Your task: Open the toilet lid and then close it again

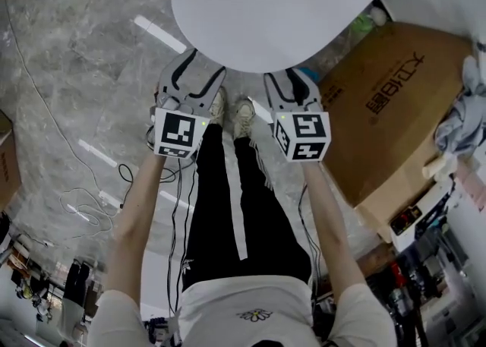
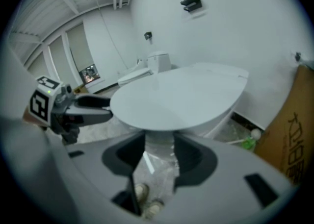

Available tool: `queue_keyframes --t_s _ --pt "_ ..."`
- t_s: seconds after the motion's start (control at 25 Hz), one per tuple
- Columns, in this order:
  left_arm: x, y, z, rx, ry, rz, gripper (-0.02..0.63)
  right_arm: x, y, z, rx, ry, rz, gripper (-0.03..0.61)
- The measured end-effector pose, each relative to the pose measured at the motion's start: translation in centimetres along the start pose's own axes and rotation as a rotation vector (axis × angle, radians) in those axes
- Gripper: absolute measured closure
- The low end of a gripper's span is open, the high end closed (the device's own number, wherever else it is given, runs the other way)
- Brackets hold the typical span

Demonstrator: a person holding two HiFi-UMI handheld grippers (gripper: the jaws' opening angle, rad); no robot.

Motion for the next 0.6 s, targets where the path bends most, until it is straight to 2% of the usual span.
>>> queue_keyframes --t_s 0.32,0.6 --pt "-2.5 -6.6 0.8 -0.028 -0.044 -0.109 0.345 -4.5 -4.2 0.8 0.048 -0.040 -0.077 0.373" --pt "-3.3 -12.4 2.1 0.029 -0.042 -0.172 0.347 -7.8 -8.1 0.6 0.106 -0.077 -0.159 0.371"
Point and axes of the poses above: the fingertips, and each gripper's own axes: x forward along the fingers, z to its left, y out of its underside, the point moved 10 cm from there along -x, backward along the fingers, and after that the axes turned 12 degrees about x, right-handed, at the moved point
